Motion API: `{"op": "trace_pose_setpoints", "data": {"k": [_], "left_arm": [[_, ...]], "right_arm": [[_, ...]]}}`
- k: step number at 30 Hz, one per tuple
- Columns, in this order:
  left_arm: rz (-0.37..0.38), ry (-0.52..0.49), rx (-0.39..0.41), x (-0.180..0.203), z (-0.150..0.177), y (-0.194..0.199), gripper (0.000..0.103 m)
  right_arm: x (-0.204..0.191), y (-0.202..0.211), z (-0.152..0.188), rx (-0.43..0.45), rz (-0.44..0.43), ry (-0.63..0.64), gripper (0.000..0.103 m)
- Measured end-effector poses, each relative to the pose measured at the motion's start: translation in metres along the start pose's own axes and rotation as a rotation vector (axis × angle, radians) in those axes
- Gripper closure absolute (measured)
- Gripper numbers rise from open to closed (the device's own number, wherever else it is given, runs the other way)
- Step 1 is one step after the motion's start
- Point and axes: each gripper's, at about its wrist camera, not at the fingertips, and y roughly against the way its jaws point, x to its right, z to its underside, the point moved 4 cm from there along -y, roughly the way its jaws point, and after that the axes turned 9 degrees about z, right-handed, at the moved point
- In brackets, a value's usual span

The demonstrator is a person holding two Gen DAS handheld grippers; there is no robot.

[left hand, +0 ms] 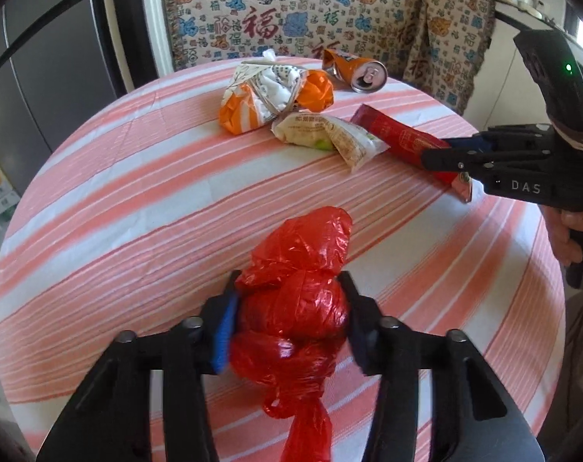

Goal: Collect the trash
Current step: 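Grasp the red candy-bar wrapper with the right gripper and lift it, then carry the plastic bag and wrapper to the blue wastebasket and release both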

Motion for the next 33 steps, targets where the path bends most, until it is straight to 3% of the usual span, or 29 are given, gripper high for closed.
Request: {"op": "trace_pose_setpoints", "data": {"k": [1, 4, 7, 10, 11, 14, 17, 19, 21, 22, 33], "left_arm": [[-0.008, 0.031, 0.016, -0.004, -0.001, 0.002, 0.056], [-0.034, 0.155, 0.057, -0.023, -0.004, 0.01, 0.056], [-0.078, 0.201, 0.051, -0.033, -0.001, 0.011, 0.05], [-0.073, 0.198, 0.035, -0.031, 0.004, 0.006, 0.032], [-0.078, 0.19, 0.032, -0.028, 0.004, 0.006, 0.027], [-0.083, 0.172, 0.03, -0.023, 0.005, 0.008, 0.026], [-0.081, 0.166, 0.032, -0.02, 0.002, 0.008, 0.026], [-0.094, 0.155, 0.036, -0.017, 0.001, 0.009, 0.028], [-0.105, 0.143, 0.034, -0.015, 0.0, 0.01, 0.051], [-0.106, 0.141, 0.029, -0.015, 0.0, 0.01, 0.056], [-0.165, 0.124, 0.096, -0.002, -0.011, 0.031, 0.058]], "right_arm": [[0.001, 0.002, 0.001, 0.002, 0.021, -0.008, 0.083], [0.009, 0.013, 0.004, 0.007, 0.024, -0.063, 0.084], [0.014, 0.02, 0.012, -0.014, 0.025, -0.089, 0.084], [0.012, 0.017, 0.021, -0.05, 0.018, -0.067, 0.08], [0.013, 0.017, 0.023, -0.057, 0.015, -0.062, 0.074], [0.015, 0.022, 0.02, -0.05, -0.013, -0.072, 0.064], [0.013, 0.025, 0.012, -0.034, -0.003, -0.057, 0.063], [0.013, 0.021, 0.01, -0.04, 0.004, -0.06, 0.063], [0.015, 0.016, 0.009, -0.056, 0.025, -0.073, 0.066], [0.018, 0.014, 0.009, -0.06, 0.036, -0.088, 0.089], [0.045, 0.042, 0.018, -0.024, 0.013, -0.193, 0.091]]}}
